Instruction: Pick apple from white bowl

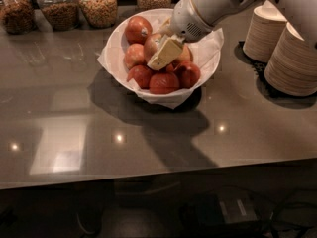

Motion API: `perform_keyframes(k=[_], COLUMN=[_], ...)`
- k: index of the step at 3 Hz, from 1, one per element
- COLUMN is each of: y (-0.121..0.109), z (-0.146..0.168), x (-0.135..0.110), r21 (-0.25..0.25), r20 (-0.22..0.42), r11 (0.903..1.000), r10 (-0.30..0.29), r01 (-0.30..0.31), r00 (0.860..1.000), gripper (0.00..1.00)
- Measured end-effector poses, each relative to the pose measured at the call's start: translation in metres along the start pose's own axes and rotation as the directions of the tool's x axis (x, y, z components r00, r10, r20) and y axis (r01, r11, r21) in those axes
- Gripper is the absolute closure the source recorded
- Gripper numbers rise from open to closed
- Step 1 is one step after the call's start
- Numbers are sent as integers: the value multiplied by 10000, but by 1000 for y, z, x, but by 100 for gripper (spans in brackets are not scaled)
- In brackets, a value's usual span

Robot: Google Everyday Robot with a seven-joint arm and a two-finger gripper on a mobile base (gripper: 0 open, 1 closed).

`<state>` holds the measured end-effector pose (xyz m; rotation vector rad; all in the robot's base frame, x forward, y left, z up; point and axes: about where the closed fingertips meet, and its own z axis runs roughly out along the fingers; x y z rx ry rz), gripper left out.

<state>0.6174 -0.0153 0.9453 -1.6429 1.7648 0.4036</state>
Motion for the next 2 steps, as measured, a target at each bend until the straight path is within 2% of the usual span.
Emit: perform_keyframes(k=[1,2], y=[0,5], z=[-17,-46], x=[-9,-6], r21=[116,204], r20=[291,1084], r11=[9997,9990], r10=[-197,-426], r01=[194,406], r00=[9994,9932], gripper=[100,100])
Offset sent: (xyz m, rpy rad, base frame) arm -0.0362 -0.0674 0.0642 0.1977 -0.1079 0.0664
